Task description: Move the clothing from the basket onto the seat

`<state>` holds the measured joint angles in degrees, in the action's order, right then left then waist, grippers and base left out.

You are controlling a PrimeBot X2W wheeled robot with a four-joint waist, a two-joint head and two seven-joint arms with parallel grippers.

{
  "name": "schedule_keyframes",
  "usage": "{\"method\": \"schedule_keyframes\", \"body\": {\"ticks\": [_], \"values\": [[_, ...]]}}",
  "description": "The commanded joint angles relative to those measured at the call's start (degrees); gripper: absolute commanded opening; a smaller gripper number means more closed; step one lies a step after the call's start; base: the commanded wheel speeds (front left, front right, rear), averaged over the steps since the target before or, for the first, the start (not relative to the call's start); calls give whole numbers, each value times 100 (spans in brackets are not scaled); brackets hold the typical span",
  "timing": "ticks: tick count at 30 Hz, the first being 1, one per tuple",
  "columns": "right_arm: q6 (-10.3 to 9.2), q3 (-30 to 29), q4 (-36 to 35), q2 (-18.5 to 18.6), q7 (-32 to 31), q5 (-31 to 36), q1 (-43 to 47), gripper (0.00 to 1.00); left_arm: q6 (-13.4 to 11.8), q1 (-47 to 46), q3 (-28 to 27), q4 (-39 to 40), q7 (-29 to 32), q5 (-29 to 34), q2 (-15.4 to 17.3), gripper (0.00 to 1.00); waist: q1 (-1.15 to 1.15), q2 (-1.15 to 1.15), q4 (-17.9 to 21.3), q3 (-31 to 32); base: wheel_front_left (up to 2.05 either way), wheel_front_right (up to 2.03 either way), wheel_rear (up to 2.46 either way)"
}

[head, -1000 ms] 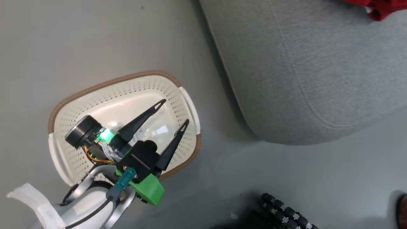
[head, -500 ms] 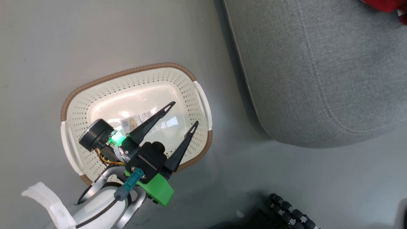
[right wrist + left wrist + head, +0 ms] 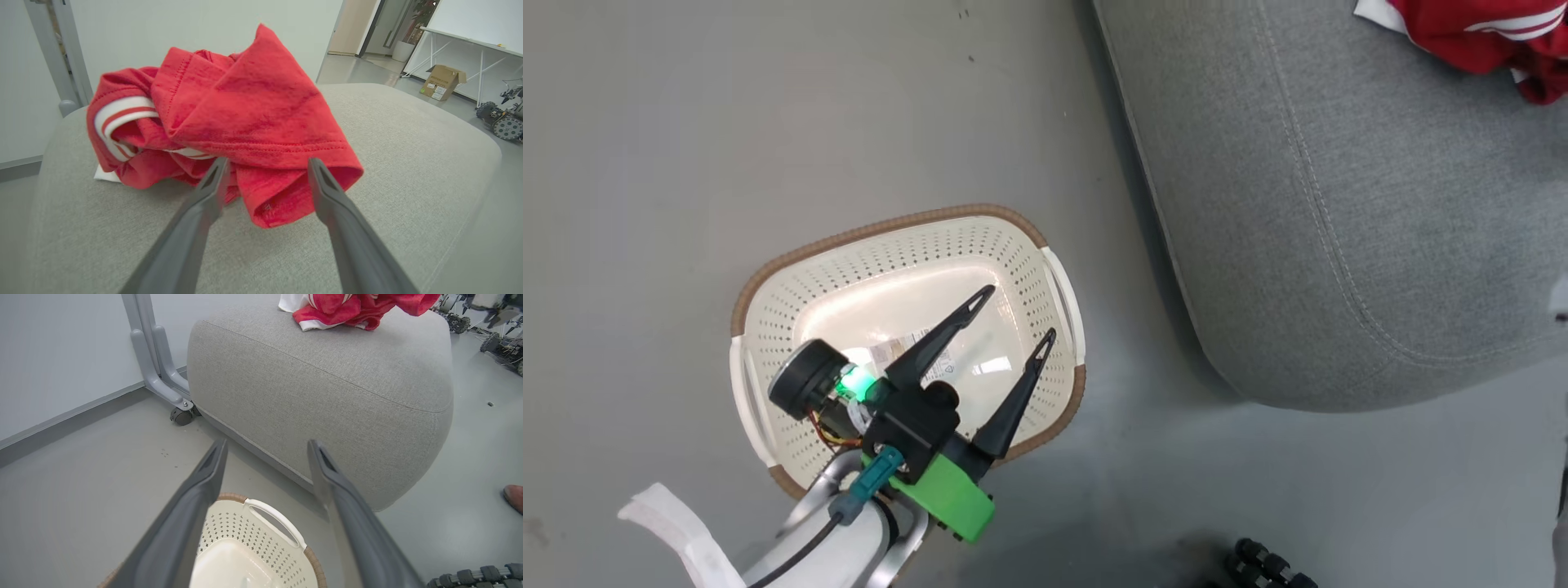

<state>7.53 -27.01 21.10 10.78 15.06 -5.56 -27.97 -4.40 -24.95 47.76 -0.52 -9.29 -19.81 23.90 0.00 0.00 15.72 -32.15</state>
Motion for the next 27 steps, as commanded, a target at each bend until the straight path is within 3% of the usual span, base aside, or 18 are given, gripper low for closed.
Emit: {"method": "schedule_keyframes", "body": {"ticks": [1, 4, 8, 12, 15, 16, 23, 27], "values": [[-7, 59, -26, -78, 17, 68, 261, 100, -49, 136, -49, -99, -137, -101, -94, 100, 0, 0, -232, 515, 0, 0, 0], [-7, 343, -97, -244, 17, -49, 606, 100, -123, 292, -119, -307, -335, -287, -282, 100, 0, 0, -379, 883, 0, 0, 0], [-8, 1223, -358, -255, 17, -592, 1140, 100, -326, 606, -439, -518, -538, -561, -571, 100, 0, 0, -603, 1425, 0, 0, 0], [-9, 2082, -723, -255, 17, -988, 1605, 100, -483, 967, -885, -662, -593, -709, -745, 100, 0, 0, -835, 1927, 0, 0, 0], [-8, 2685, -970, -302, 17, -1045, 1962, 100, -563, 1397, -1541, -550, -589, -522, -918, 100, 0, 0, -1058, 2382, 0, 0, 0], [-8, 3158, -1099, -246, 17, -933, 2158, 100, -528, 1816, -2182, -297, -583, -195, -1071, 100, 0, 0, -1226, 2701, 0, 0, 0], [-8, 3597, -1435, -252, 17, -871, 2551, 100, -269, 2765, -3431, 232, -584, 431, -1483, 100, 0, 0, -1478, 3203, 0, 0, 0], [-8, 3621, -1581, -317, 17, -789, 2755, 100, 126, 3197, -3965, 481, -584, 663, -1706, 100, 0, 0, -1530, 3375, 0, 0, 0]]}}
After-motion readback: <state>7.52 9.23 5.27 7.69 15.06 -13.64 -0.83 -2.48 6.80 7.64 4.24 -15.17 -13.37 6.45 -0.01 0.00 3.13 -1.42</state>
